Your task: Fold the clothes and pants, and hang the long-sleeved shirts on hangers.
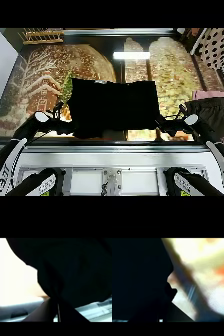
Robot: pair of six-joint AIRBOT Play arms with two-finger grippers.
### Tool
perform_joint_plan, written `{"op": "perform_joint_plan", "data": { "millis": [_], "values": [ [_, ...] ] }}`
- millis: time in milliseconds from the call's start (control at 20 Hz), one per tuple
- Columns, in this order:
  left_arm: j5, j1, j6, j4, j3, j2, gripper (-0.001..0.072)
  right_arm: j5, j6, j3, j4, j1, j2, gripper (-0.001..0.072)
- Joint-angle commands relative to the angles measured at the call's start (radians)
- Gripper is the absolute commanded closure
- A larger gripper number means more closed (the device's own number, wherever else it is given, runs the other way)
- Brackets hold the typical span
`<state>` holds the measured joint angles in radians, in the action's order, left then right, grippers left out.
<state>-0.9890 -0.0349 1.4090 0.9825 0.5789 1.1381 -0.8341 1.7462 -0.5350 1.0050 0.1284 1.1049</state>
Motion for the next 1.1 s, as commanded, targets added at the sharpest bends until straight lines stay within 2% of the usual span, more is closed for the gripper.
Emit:
{"op": "perform_joint_plan", "data": {
  "millis": [0,200,350,450,550,750,850,1050],
  "values": [
    [-0.095,-0.056,0.012,0.027,0.021,-0.132,0.0699,-0.157,-0.011,-0.062,0.156,0.001,-0.055,0.0693],
    [-0.338,-0.090,0.067,0.080,-0.105,-0.392,0.0699,-0.406,-0.014,-0.124,0.334,0.001,-0.136,0.0693],
    [-0.476,-0.040,0.168,0.080,-0.151,-0.574,0.0699,-0.548,-0.034,-0.133,0.364,0.001,-0.192,0.0694],
    [-0.515,0.013,0.236,0.087,-0.128,-0.649,0.0699,-0.610,-0.035,-0.140,0.365,0.000,-0.201,0.0694],
    [-0.499,0.056,0.285,0.134,-0.070,-0.676,0.0699,-0.619,-0.034,-0.169,0.365,0.000,-0.199,0.0694],
    [-0.426,0.087,0.288,0.214,0.035,-0.544,0.0699,-0.592,-0.031,-0.299,0.364,-0.001,-0.150,0.0694],
    [-0.357,0.087,0.226,0.205,0.083,-0.413,0.0699,-0.579,-0.031,-0.374,0.365,-0.001,-0.094,0.0694],
    [-0.215,0.087,0.163,0.202,0.232,-0.138,0.0699,-0.547,-0.034,-0.501,0.361,-0.002,0.051,0.0694]
  ]
}}
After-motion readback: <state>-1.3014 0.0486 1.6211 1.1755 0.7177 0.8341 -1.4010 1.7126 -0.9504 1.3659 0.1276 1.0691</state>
